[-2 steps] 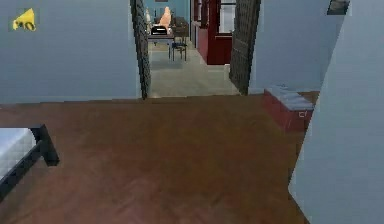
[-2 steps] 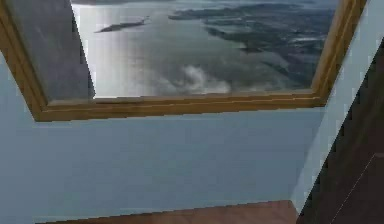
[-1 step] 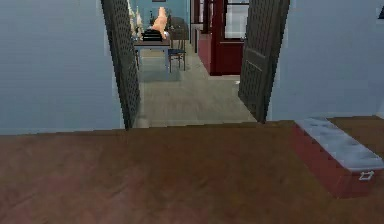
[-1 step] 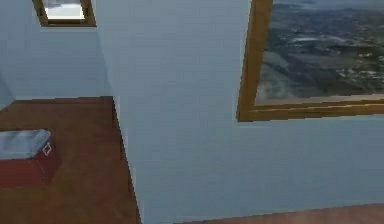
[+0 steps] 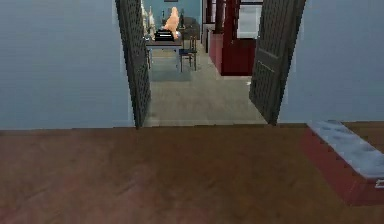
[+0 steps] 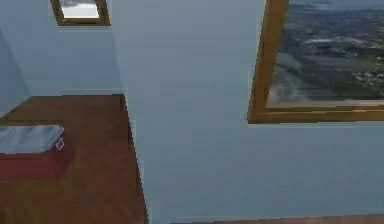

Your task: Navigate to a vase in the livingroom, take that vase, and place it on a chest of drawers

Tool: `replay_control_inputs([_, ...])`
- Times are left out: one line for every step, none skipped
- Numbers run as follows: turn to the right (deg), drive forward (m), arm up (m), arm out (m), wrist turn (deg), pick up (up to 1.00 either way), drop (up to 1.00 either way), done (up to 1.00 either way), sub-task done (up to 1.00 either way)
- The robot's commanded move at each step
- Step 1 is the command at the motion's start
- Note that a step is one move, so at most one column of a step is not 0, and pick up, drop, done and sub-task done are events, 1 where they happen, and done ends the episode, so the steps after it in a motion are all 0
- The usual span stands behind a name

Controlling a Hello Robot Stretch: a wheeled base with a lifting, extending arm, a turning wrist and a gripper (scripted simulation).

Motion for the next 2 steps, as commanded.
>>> replay_control_inputs([0.0,1.00,0.00,0.00,0.0,0.00,0.00,0.00,0.00])
replay_control_inputs([0.0,1.00,0.00,0.00,0.0,0.00,0.00,0.00,0.00])
